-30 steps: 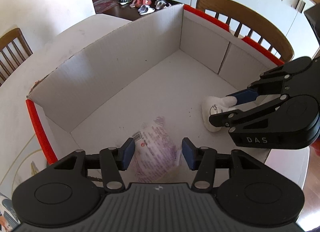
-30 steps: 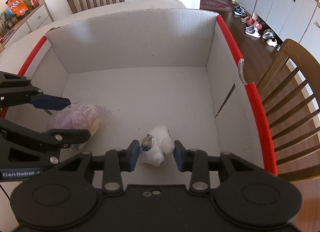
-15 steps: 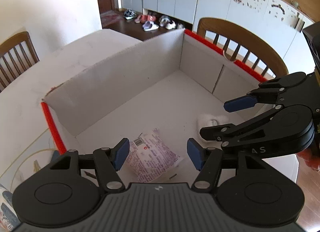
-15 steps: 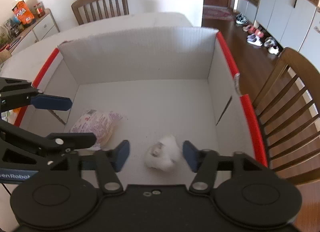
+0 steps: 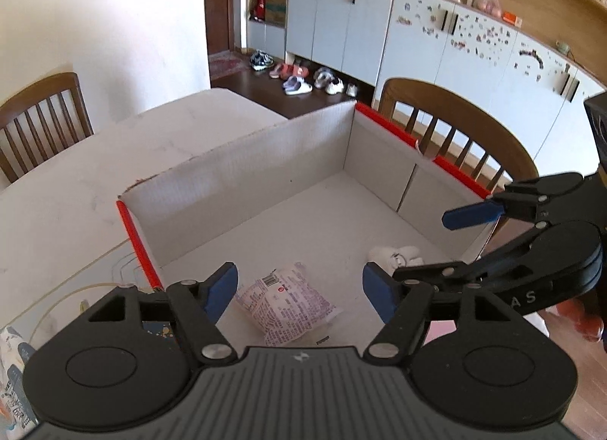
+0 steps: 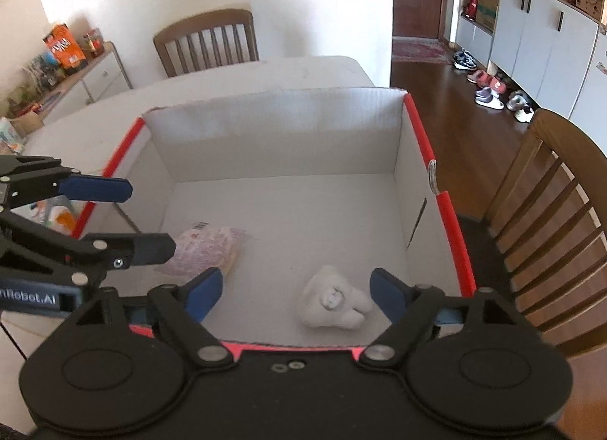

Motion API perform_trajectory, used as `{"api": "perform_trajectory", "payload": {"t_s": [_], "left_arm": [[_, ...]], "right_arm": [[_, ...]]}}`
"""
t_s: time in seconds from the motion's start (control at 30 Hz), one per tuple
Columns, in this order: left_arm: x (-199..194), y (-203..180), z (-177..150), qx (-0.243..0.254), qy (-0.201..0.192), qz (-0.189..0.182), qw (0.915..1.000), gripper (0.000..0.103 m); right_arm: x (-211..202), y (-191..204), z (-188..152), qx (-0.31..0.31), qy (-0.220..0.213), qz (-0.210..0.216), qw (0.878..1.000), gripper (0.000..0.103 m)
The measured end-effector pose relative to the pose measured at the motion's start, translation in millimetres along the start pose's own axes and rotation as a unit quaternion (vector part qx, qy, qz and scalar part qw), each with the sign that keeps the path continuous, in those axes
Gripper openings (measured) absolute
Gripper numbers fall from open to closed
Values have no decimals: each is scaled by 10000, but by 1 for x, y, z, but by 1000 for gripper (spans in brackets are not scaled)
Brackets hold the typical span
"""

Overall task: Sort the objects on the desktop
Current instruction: 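Open both tools to drop the snack bag and figurine in the box, then withdraw both tools from the box back over the table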

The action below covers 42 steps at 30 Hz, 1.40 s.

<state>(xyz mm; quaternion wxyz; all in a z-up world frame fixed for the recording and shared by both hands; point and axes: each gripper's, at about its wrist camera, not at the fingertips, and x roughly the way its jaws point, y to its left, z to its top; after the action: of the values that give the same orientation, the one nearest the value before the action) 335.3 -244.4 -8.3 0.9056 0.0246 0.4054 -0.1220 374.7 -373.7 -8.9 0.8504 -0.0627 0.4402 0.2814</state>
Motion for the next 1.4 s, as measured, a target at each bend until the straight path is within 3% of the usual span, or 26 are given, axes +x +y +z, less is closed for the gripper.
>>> {"api": "perform_trajectory", "payload": {"t_s": [0.33,0.63,0.8,0.9,0.97,1.4], "left_arm": [[-35,10,-10,-164,-448,45,9989,80],[-70,27,-26,-282,-720,-182,9968,80],[-89,39,-41,-244,-867,-172,9958,85],[-100,50,-51,-262,-911,-136,9954,89],[-109,58,-58,-282,-968,-128,9948,103],[-154,106,-101,-343,-1155,25,9927,103]], "right_arm": [[-29,7,-13,142,-409,172,9989,99],[-58,33,-26,316,-803,17,9963,101],[-64,55,-35,395,-933,7,9949,102],[-61,74,-38,438,-933,31,9947,102],[-61,84,-41,447,-921,57,9947,102],[-52,162,-57,379,-820,41,9959,102]]}}
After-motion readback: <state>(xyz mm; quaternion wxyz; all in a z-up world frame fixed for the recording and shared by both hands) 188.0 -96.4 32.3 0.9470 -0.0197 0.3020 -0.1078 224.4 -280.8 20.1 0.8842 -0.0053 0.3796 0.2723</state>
